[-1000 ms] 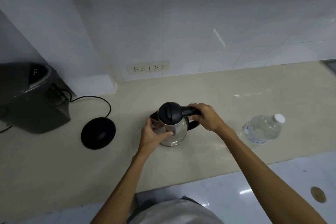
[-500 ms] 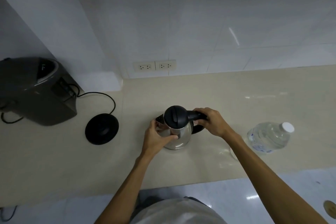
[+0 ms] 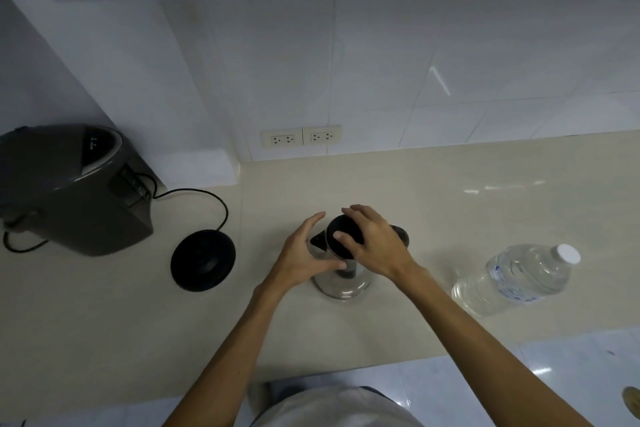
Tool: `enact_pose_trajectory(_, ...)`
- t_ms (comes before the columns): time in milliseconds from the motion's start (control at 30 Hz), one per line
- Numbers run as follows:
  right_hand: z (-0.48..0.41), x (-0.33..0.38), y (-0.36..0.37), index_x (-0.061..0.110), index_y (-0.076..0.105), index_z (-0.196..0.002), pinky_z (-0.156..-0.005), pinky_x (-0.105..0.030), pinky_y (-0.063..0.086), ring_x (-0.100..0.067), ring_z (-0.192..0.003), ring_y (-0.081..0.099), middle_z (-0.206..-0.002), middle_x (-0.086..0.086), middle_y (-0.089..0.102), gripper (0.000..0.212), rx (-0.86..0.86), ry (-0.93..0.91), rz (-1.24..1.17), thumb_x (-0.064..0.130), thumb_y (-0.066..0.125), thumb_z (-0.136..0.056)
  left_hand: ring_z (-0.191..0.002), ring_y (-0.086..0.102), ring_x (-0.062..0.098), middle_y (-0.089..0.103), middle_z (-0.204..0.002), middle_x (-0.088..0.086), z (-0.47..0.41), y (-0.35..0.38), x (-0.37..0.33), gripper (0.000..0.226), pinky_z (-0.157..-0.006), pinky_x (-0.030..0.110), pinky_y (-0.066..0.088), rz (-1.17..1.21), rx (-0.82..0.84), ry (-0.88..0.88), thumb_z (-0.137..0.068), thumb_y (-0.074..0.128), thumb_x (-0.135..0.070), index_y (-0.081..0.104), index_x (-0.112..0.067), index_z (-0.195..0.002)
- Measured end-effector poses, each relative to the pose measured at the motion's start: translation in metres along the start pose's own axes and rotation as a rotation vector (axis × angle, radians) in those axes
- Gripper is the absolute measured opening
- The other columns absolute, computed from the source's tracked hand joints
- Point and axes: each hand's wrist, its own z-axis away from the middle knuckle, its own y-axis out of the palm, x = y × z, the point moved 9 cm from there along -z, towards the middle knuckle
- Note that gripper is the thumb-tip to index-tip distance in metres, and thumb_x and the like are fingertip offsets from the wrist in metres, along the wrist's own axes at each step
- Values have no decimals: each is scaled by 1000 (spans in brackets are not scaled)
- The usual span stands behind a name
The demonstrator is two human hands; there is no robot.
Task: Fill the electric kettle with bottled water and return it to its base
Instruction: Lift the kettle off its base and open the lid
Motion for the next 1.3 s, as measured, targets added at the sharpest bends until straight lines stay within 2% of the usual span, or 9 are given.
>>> enact_pose_trajectory(200, -6, 11, 10, -4, 67, -124, -100, -53, 49, -40, -103, 65, -118, -22, 70, 41, -189, -44, 119, 20, 59, -92, -127, 61, -5, 65, -139, -18, -5, 11, -2, 110, -114, 32, 50, -26, 81, 58, -58, 104, -32, 48, -31, -153)
enact_pose_trajectory(433, -4, 16, 18, -5, 64, -126, -102, -56, 45, -42, -100, 63, -113, -24, 66, 38, -165, -139, 162, 6, 51, -92, -132, 58, -4, 64, -142, -19, -4, 13, 2, 105, -112, 20, 46, 0, 69, 97, -64, 101, -28, 47, -32, -154)
enact_pose_trajectory(500, -2, 19, 10, 1, 62, -133, -103, -46, 46, -39, -107, 60, -120, -23, 62, 43, -142, -142, 85, 6, 46, -93, -133, 57, -5, 64, -142, -18, -6, 13, 3, 105, -111, 17, 45, 5, 70, 100, -64, 101, -25, 48, -30, -154)
enact_pose_trajectory(633, -1, 16, -25, 15, 66, -132, -102, -7, 36, -16, -114, 58, -127, -11, 62, 43, -171, -63, -175, 4, 44, -97, -129, 57, -10, 64, -142, -16, -7, 13, 9, 107, -108, 15, 46, 10, 62, 73, -62, 102, -26, 49, -27, -155)
enact_pose_trajectory(733, 1, 14, -50, 22, 71, -122, -101, -22, 45, -8, -112, 62, -119, 2, 70, 26, -214, -6, -276, 22, 51, -104, -123, 55, -19, 63, -140, -16, -7, 14, 9, 106, -102, 6, 42, 10, 60, 70, -64, 102, -23, 48, -29, -155)
enact_pose_trajectory(833, 4, 12, -64, 20, 70, -120, -93, -17, 48, -3, -106, 65, -116, 8, 72, 30, -219, 27, -316, 39, 63, -98, -134, 54, -5, 62, -145, -15, -5, 13, 7, 107, -110, 18, 43, 10, 52, 71, -63, 101, -27, 47, -30, -156)
enact_pose_trajectory(1000, 13, -8, -92, 7, 68, -125, -92, -6, 41, -12, -107, 64, -120, -6, 71, 28, -350, 41, -188, 14, 57, -100, -136, 57, 9, 63, -145, -9, 2, 12, 13, 107, -117, 32, 46, 34, -28, 36, -63, 102, -26, 49, -24, -156)
enact_pose_trajectory(1133, 17, -31, -95, -2, 68, -124, -104, -22, 40, -31, -118, 63, -127, -17, 67, 28, -337, 33, 21, 6, 56, -99, -119, 65, 10, 68, -135, -8, 8, 15, 19, 103, -109, 33, 53, 71, -71, 24, -60, 99, -33, 53, -23, -152)
enact_pose_trajectory(1300, 23, -52, -84, -1, 62, -133, -105, -38, 45, -37, -122, 58, -134, -18, 62, 37, -263, 73, 100, 14, 60, -99, -101, 64, -4, 68, -131, -1, 12, 17, 16, 98, -102, 26, 52, 81, -79, 35, -66, 97, -23, 52, -21, -153)
